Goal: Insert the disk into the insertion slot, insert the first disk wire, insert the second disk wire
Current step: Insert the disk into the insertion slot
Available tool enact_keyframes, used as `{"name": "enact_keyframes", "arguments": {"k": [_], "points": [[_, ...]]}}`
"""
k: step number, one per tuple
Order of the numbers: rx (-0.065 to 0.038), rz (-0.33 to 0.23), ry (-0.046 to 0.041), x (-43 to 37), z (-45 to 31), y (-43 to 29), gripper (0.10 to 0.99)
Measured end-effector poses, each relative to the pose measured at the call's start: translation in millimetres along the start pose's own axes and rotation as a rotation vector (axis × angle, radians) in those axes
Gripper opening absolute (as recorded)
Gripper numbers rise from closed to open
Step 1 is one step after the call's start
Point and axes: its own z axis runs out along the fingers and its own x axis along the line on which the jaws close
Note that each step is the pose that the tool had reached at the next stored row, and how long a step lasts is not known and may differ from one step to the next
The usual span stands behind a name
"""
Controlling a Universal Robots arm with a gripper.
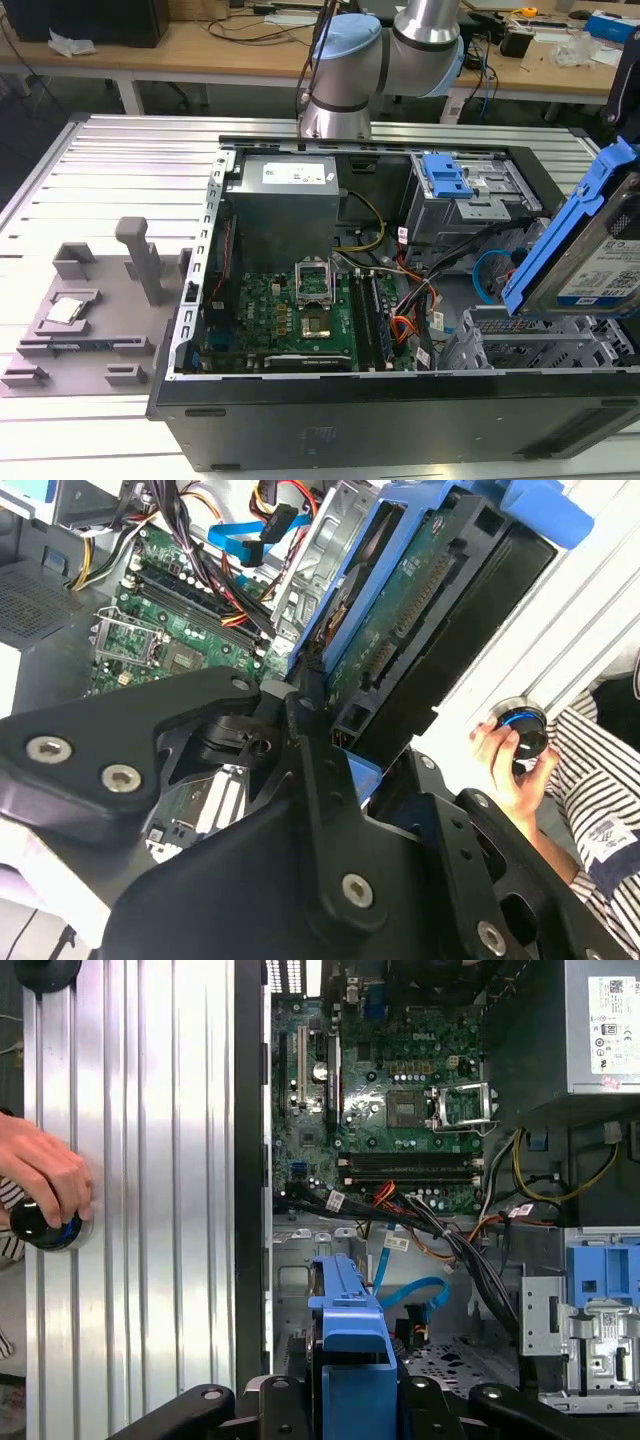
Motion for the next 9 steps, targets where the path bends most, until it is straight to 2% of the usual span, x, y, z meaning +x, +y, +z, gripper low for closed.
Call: {"name": "enact_keyframes", "arguments": {"k": [1, 2, 4, 7, 9], "points": [[0.000, 0.000, -0.0005, 0.0, 1.3, -0.1, 0.365], [0.000, 0.000, -0.0049, 0.0, 3.5, -0.1, 0.365], [0.000, -0.001, -0.0182, 0.0, 5.8, -0.2, 0.365], [-0.001, -0.001, -0.0326, 0.3, 10.9, 2.2, 0.365], [-0.001, 0.003, -0.0330, 0.3, 19.3, 1.9, 0.365]]}}
